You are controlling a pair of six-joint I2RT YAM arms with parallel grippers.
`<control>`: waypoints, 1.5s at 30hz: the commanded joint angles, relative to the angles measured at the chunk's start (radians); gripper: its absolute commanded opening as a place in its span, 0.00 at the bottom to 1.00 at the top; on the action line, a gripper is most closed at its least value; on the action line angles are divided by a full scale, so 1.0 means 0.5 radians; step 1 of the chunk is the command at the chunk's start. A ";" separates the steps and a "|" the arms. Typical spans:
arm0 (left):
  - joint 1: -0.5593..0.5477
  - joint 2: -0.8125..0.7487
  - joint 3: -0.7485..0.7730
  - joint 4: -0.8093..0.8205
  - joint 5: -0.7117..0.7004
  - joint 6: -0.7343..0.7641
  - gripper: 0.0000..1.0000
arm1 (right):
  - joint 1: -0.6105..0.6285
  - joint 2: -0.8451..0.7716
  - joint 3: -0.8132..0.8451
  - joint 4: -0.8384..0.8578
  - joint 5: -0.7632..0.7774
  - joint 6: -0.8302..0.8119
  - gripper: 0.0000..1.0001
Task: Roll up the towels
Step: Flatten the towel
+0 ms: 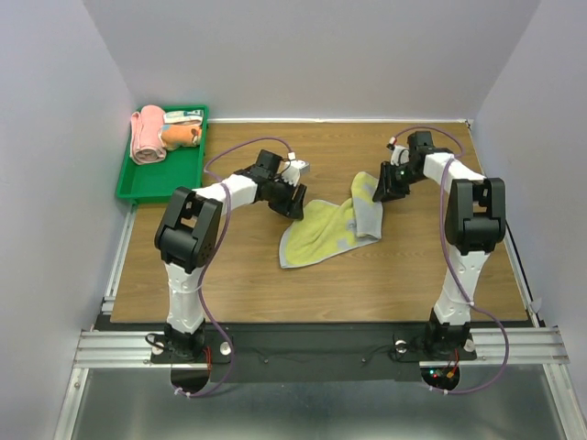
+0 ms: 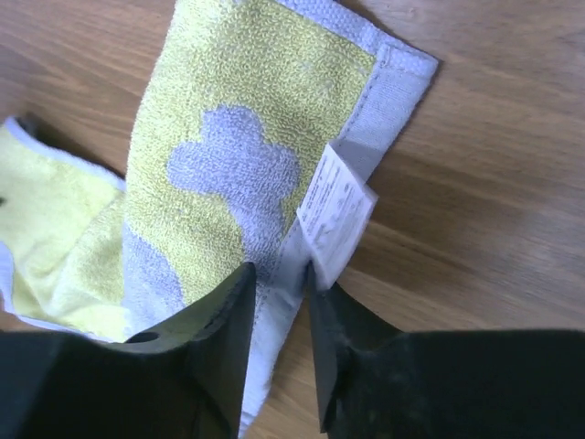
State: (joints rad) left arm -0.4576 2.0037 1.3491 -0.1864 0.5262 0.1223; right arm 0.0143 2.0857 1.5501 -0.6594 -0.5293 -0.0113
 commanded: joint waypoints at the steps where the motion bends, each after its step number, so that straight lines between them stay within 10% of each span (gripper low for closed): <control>1: -0.027 0.015 0.060 0.044 0.061 -0.042 0.44 | -0.004 -0.079 -0.035 -0.025 -0.080 0.013 0.20; 6: -0.008 -0.092 0.011 -0.014 -0.049 0.004 0.00 | -0.019 -0.210 -0.106 -0.068 0.024 -0.048 0.01; 28: -0.002 -1.022 -0.943 -0.152 -0.825 1.142 0.00 | -0.167 -0.542 -0.753 -0.531 0.589 -1.063 0.01; 33: -0.024 -0.946 -1.057 -0.136 -0.951 1.256 0.00 | -0.167 -0.542 -0.778 -0.534 0.635 -1.131 0.23; 35: -0.018 -0.921 -1.029 -0.219 -0.906 1.286 0.08 | -0.170 -0.545 -0.744 -0.540 0.650 -1.134 0.37; 39: 0.099 -1.031 -0.892 -0.378 -0.633 1.240 0.54 | -0.182 -0.618 -0.609 -0.547 0.629 -1.119 0.47; 45: 0.240 -1.215 -0.686 -0.465 -0.286 1.250 0.85 | -0.225 -0.604 -0.309 -0.568 0.384 -1.049 0.54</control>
State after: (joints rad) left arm -0.3603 1.4929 0.9272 -0.3809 0.2565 0.7364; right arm -0.0872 1.8179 1.3014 -0.9413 -0.2634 -0.5495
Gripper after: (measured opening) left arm 0.740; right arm 0.534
